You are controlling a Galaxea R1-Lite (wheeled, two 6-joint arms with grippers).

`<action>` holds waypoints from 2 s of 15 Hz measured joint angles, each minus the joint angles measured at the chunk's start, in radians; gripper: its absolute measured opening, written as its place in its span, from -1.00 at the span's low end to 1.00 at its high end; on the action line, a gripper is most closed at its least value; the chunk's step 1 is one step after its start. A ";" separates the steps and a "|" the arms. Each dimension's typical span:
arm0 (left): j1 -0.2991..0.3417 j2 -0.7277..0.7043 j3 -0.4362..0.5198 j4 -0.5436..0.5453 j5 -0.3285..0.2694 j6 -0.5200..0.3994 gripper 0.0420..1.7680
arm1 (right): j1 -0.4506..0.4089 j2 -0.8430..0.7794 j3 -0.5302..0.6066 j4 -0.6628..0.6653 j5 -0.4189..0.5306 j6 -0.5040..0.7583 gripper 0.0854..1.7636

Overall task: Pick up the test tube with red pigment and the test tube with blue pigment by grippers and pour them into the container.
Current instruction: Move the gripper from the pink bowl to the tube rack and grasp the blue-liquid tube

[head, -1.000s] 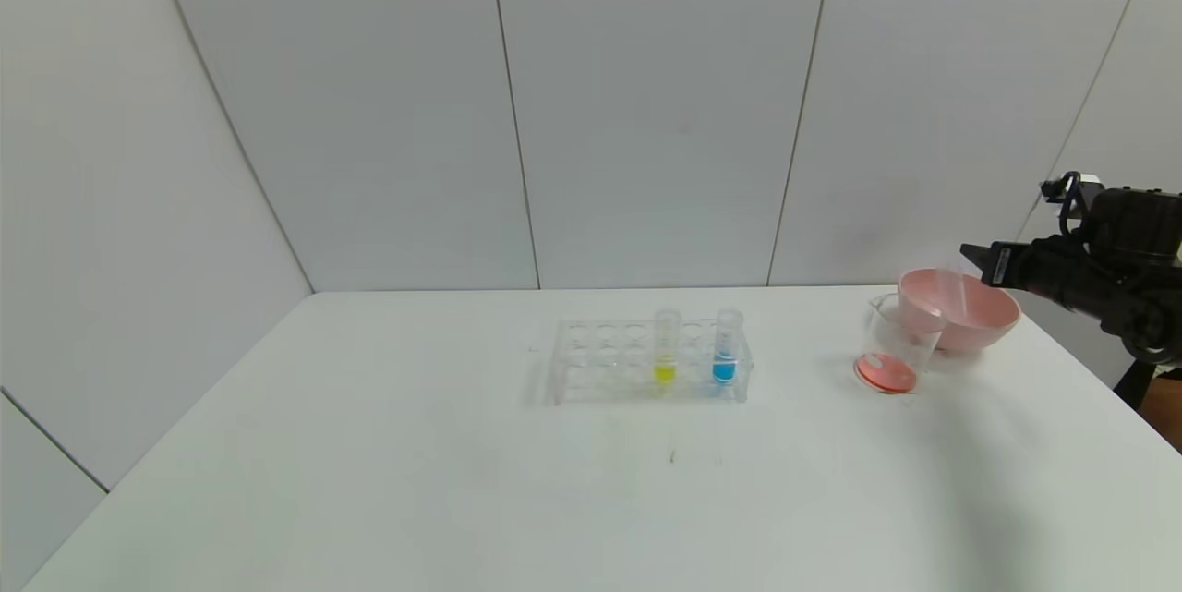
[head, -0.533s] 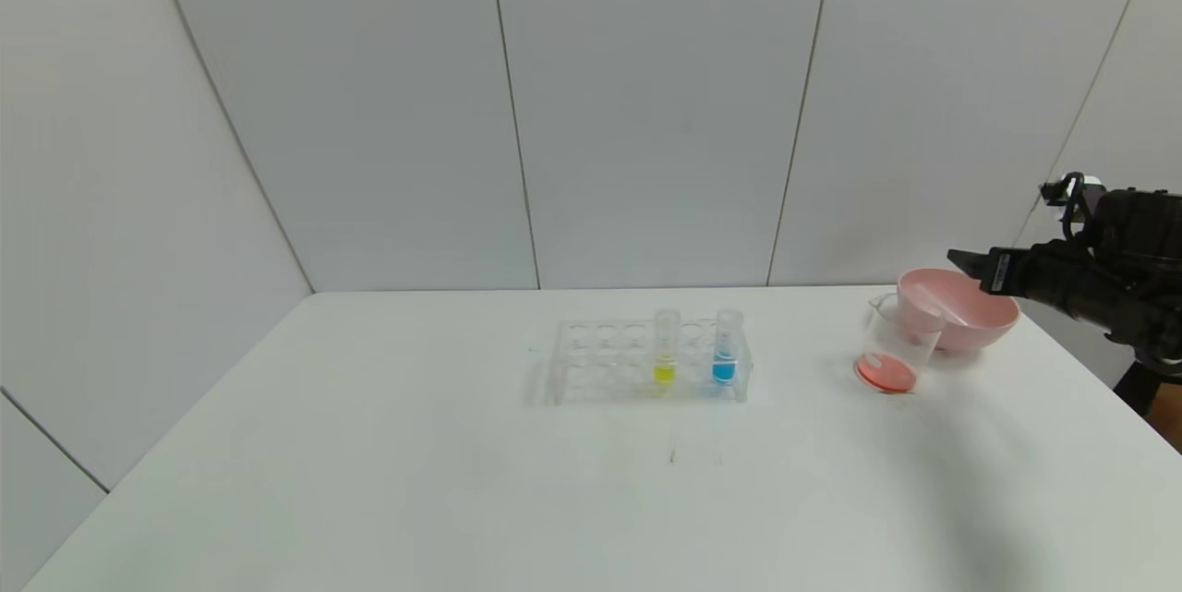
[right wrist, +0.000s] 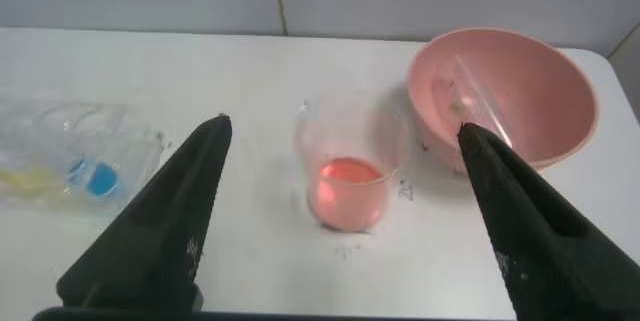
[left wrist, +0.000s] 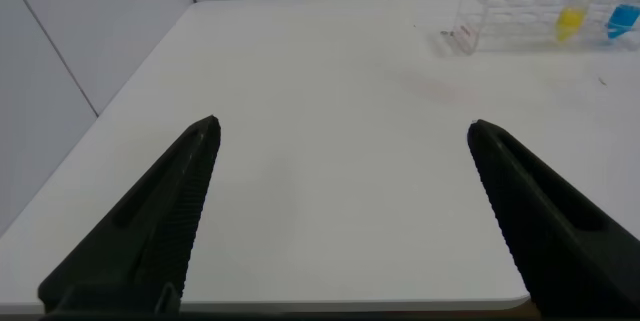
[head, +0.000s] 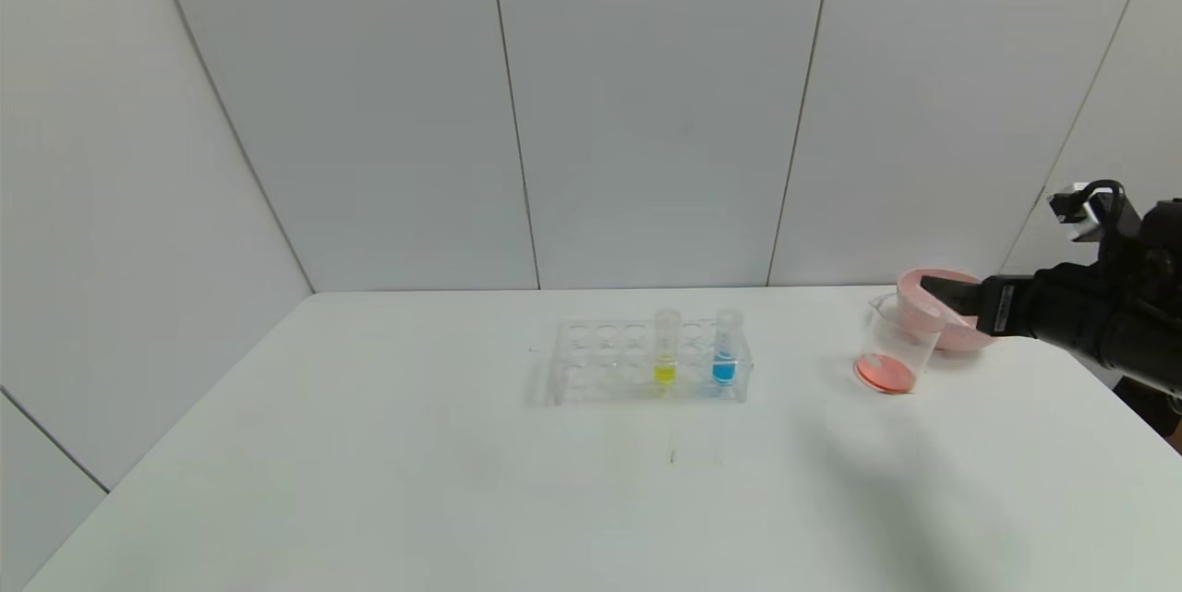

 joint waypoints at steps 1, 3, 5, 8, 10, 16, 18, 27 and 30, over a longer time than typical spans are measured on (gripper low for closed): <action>0.000 0.000 0.000 0.000 0.000 0.000 1.00 | 0.050 -0.045 0.049 -0.001 -0.035 0.002 0.84; 0.000 0.000 0.000 0.000 0.000 0.000 1.00 | 0.166 -0.105 0.119 -0.011 -0.143 0.027 0.86; 0.000 0.000 0.000 0.000 0.000 0.000 1.00 | 0.318 -0.139 0.164 -0.035 -0.308 0.078 0.88; 0.000 0.000 0.000 0.000 0.000 0.000 1.00 | 0.542 -0.156 0.193 -0.054 -0.512 0.148 0.90; 0.000 0.000 0.000 0.000 0.000 0.000 1.00 | 0.664 -0.153 0.200 -0.055 -0.594 0.164 0.90; 0.000 0.000 0.000 0.000 0.000 0.000 1.00 | 0.797 -0.004 0.189 -0.131 -0.674 0.246 0.92; 0.000 0.000 0.000 0.000 0.000 0.000 1.00 | 0.800 0.074 0.179 -0.201 -0.675 0.251 0.92; 0.000 0.000 0.000 0.000 0.000 0.000 1.00 | 0.679 0.358 -0.062 -0.279 -0.669 0.168 0.92; 0.000 0.000 0.000 0.000 0.000 0.000 1.00 | 0.646 0.417 -0.157 -0.269 -0.653 0.122 0.92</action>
